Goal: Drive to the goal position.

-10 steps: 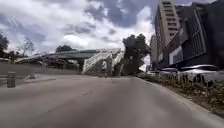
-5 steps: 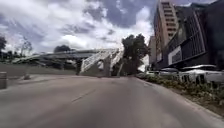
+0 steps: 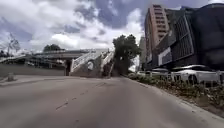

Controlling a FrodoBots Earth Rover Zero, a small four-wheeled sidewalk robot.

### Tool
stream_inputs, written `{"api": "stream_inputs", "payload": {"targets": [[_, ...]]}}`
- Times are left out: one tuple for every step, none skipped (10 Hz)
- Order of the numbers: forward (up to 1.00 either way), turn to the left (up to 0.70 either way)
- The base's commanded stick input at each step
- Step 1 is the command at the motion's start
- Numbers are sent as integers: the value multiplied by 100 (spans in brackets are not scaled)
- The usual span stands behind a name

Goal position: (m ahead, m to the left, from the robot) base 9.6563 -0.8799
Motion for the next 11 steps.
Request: {"api": "stream_inputs", "payload": {"targets": [[45,0],[45,0],[45,0],[45,0],[45,0],[45,0],[45,0],[65,0],[70,0],[70,0],[70,0]]}}
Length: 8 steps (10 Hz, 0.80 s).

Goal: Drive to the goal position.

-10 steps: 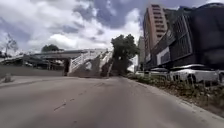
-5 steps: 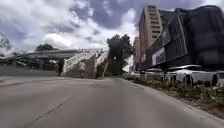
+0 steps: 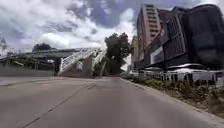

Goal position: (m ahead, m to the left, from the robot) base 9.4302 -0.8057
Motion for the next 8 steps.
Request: {"api": "stream_inputs", "payload": {"targets": [[70,0],[70,0],[70,0],[70,0],[70,0],[70,0],[70,0],[70,0]]}}
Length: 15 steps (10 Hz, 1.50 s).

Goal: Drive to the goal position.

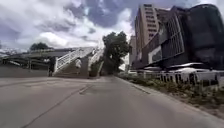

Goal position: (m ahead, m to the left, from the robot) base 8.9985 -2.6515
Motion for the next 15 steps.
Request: {"api": "stream_inputs", "payload": {"targets": [[70,0],[70,0],[70,0],[70,0],[70,0],[70,14],[70,14],[70,14],[70,14],[70,14],[70,14],[70,1],[70,0],[70,0],[70,0]]}}
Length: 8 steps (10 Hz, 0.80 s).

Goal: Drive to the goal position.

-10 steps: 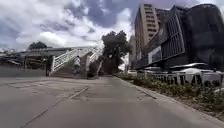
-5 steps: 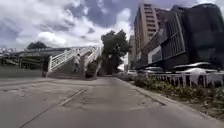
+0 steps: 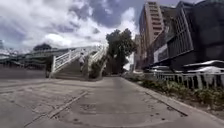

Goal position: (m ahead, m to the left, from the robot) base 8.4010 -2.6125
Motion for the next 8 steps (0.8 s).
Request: {"api": "stream_inputs", "payload": {"targets": [[70,0],[70,0],[70,0],[70,0],[70,0],[70,0],[70,0],[70,0]]}}
